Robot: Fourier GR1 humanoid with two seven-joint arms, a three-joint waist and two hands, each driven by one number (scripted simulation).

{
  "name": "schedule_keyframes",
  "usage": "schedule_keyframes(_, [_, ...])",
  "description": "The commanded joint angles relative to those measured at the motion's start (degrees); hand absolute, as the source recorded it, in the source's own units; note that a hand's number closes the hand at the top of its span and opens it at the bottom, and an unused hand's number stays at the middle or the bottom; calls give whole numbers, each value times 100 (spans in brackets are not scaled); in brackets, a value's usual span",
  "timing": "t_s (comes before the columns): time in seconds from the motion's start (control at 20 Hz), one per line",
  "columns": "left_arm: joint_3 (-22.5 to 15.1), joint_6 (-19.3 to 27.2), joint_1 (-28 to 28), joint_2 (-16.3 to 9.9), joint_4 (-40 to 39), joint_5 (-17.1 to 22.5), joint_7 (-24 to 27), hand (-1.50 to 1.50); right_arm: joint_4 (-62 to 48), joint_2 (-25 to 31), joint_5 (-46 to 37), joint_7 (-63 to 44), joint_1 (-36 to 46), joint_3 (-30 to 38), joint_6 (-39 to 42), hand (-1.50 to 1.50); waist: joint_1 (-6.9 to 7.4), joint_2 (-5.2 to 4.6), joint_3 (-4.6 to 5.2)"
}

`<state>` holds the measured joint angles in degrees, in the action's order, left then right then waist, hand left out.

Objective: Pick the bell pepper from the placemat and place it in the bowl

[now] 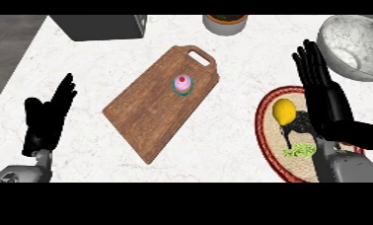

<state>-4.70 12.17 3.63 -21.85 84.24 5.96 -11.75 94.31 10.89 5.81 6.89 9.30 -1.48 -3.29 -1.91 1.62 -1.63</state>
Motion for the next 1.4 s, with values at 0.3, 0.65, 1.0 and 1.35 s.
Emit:
schedule_keyframes(0.3, [-764,-874,394,471,638,259,757,0,-697,2140,37,488,-852,1428,1319,150,-243,-262,214])
schedule_keyframes(0.65, [-1151,-1220,514,692,927,333,650,0,-3733,2304,1463,2309,-680,2263,3764,-150,292,-209,132])
schedule_keyframes(1.0, [-1208,-1381,561,799,482,237,995,0,-3681,3513,-365,2488,-122,1495,3464,-150,322,-216,157])
schedule_keyframes(1.35, [-1364,-1282,516,926,574,125,851,0,-3572,4907,-1551,2470,-118,369,4634,-150,393,-206,158])
